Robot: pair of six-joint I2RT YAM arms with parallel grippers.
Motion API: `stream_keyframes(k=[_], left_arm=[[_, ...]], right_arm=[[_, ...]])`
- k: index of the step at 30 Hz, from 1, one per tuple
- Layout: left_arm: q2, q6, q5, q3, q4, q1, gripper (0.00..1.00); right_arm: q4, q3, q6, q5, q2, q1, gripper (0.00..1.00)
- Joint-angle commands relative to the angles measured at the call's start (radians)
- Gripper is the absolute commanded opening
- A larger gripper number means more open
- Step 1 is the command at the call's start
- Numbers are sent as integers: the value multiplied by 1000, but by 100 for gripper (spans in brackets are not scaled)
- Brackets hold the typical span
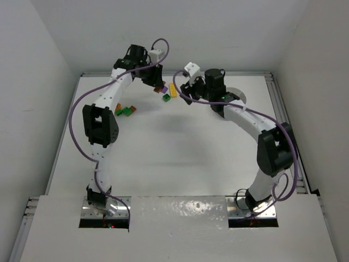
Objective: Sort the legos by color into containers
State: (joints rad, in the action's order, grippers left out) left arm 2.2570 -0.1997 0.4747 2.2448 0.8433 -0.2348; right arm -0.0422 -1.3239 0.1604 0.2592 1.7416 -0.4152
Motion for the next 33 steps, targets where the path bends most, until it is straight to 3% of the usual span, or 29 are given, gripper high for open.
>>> stream_keyframes(k=[1,9,12,17,33], left_arm=[[-63,32,122,38,11,3,0],[-128,13,326,15,13,3,0],[-135,23,331,16,10,3,0],[-137,31,344,6,10,3,0],[-143,17,308,-24,11,0,0]], right_arm=[[-251,-46,27,66,58,1,58],[-327,-38,93,210,95,-27,57],[-404,0,84,190,95,-40,56],[-384,-29,102,134,131,-43,54],[-298,-101,156,206,197,-74,53]])
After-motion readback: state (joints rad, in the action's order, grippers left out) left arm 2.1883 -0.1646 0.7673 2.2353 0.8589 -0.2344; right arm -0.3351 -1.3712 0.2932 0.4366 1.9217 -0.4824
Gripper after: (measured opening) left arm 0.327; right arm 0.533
